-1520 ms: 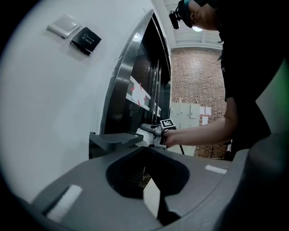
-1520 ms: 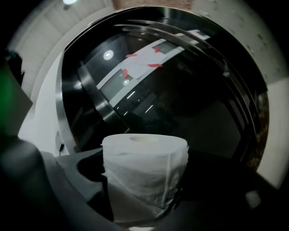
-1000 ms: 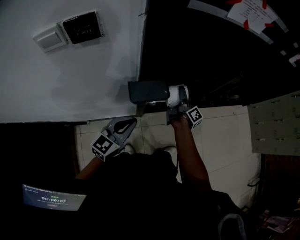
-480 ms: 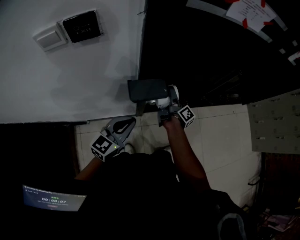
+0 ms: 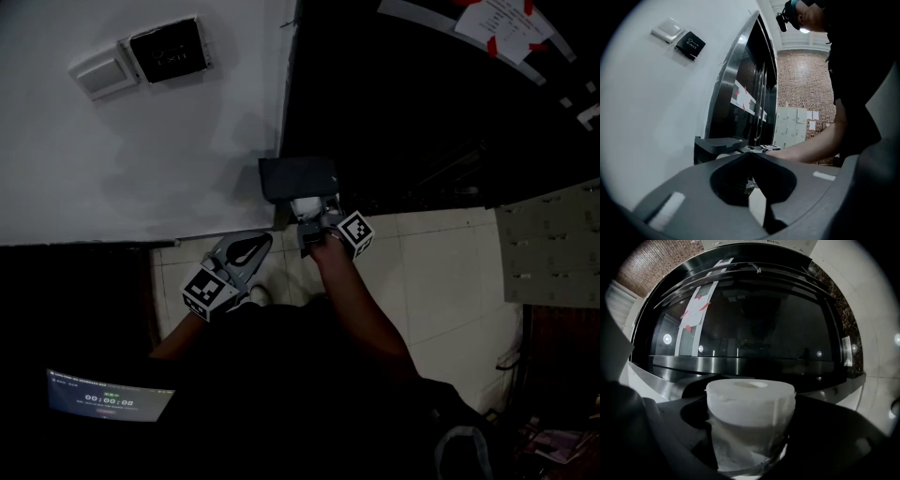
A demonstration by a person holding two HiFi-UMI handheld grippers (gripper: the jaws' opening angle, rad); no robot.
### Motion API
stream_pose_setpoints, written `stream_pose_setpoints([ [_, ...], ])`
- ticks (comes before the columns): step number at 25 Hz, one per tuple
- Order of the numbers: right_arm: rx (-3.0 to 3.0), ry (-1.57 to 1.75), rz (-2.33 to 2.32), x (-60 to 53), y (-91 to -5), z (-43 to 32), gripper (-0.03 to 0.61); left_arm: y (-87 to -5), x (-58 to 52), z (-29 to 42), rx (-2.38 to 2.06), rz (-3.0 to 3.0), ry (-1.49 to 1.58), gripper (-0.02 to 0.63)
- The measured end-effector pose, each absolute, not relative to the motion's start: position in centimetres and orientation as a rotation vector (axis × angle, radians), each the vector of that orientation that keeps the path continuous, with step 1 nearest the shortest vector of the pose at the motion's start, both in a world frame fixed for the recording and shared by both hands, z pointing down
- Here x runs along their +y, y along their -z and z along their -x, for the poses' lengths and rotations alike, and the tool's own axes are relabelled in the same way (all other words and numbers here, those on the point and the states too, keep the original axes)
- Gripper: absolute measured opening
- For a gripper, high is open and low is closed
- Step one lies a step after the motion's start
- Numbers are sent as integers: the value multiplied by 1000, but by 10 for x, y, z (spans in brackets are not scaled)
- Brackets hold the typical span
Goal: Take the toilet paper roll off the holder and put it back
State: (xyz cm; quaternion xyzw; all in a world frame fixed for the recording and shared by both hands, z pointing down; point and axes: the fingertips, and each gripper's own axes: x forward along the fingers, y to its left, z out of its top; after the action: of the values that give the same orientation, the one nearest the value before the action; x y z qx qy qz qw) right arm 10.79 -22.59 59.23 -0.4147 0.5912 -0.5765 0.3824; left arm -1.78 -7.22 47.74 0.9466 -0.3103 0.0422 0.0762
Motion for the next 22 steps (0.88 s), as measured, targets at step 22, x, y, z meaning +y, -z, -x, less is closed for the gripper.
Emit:
stream_pose_setpoints([
  [22, 1516, 1455, 1027, -207, -596, -64, 462, -480, -71, 21, -922, -2846, -117, 3],
])
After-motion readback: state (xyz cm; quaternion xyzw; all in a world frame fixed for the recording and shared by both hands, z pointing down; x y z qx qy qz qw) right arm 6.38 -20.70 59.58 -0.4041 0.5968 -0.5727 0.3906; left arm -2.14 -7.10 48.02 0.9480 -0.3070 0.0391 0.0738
